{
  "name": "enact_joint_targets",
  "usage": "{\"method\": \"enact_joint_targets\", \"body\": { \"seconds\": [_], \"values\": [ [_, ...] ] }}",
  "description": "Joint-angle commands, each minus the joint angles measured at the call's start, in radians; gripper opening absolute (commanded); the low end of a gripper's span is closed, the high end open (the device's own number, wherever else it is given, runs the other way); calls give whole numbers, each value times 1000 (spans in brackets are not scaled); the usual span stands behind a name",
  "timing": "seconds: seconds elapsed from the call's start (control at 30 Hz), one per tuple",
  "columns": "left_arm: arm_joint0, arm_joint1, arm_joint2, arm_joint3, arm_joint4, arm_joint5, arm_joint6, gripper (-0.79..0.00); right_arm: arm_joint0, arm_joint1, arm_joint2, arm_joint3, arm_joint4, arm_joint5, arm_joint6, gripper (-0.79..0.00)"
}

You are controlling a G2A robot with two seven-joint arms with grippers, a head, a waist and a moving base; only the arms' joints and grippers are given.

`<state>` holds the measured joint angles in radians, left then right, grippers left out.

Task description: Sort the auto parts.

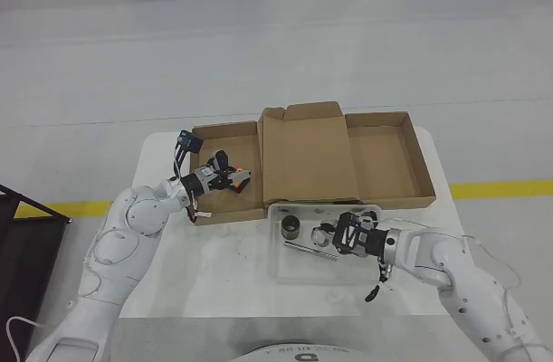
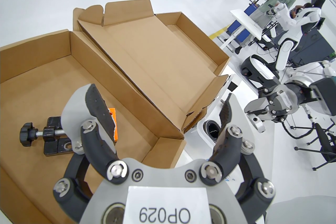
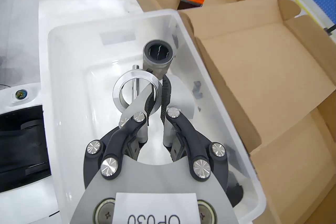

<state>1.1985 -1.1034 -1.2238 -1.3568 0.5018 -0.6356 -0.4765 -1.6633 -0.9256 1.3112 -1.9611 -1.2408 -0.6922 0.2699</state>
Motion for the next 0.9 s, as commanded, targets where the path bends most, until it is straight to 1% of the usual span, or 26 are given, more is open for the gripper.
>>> {"method": "enact_joint_targets", "body": {
  "seconds": [0.0,0.1,0.17,0.23,0.33,0.37,0.43,0.53,0.63,0.73,0.87],
  "values": [
    [0,0,0,0,0,0,0,0,3,2,53,-3,47,32,-21,-785],
    [0,0,0,0,0,0,0,0,-2,9,184,23,198,48,-60,-785],
    [0,0,0,0,0,0,0,0,-4,13,263,41,275,68,-50,-785],
    [0,0,0,0,0,0,0,0,9,15,322,63,334,113,-16,-785],
    [0,0,0,0,0,0,0,0,63,17,347,102,384,201,93,-785],
    [0,0,0,0,0,0,0,0,91,17,339,119,367,249,144,-785],
    [0,0,0,0,0,0,0,0,150,14,295,149,362,282,211,-785],
    [0,0,0,0,0,0,0,0,240,8,215,223,297,345,299,-785],
    [0,0,0,0,0,0,0,0,320,-2,120,299,214,389,349,-785],
    [0,0,0,0,0,0,0,0,381,-15,39,382,165,416,365,-785],
    [0,0,0,0,0,0,0,0,442,-34,-57,492,74,484,380,-785]
  ]
}}
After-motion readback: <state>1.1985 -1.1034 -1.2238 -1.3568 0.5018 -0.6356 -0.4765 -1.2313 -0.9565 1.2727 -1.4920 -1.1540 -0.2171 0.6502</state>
